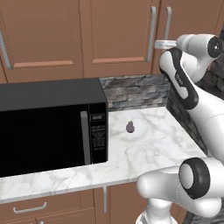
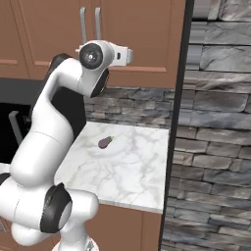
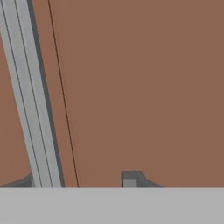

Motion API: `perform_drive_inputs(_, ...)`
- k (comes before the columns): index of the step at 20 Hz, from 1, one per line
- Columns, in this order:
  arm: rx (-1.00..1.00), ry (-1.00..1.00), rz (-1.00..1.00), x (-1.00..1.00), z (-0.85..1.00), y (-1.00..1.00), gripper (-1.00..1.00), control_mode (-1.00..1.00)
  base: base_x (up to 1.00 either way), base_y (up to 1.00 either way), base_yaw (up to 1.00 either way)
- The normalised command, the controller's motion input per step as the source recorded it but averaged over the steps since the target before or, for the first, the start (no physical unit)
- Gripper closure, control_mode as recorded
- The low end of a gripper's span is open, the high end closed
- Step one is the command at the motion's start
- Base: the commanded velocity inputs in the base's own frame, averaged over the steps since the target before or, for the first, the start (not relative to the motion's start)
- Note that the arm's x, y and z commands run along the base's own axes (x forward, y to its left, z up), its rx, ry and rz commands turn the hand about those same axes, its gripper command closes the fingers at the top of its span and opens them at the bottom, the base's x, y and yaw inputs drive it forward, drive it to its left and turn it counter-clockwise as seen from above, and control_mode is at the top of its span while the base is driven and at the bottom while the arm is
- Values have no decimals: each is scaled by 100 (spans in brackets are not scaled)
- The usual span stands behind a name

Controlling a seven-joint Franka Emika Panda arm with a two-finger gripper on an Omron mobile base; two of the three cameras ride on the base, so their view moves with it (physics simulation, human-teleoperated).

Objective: Pick the sponge and spray from the cabinet and place them on the counter.

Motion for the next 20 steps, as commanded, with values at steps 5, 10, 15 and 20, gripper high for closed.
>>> perform_drive_inputs(5,0,2,0,-19,-2,-90,100,-100,0,0,0)
perform_drive_inputs(10,0,6,0,-25,0,-95,100,-100,0,0,0)
perform_drive_inputs(15,0,6,0,-25,-1,-98,100,-100,0,0,0)
perform_drive_inputs(20,0,1,0,-35,-4,-100,100,-100,0,0,0)
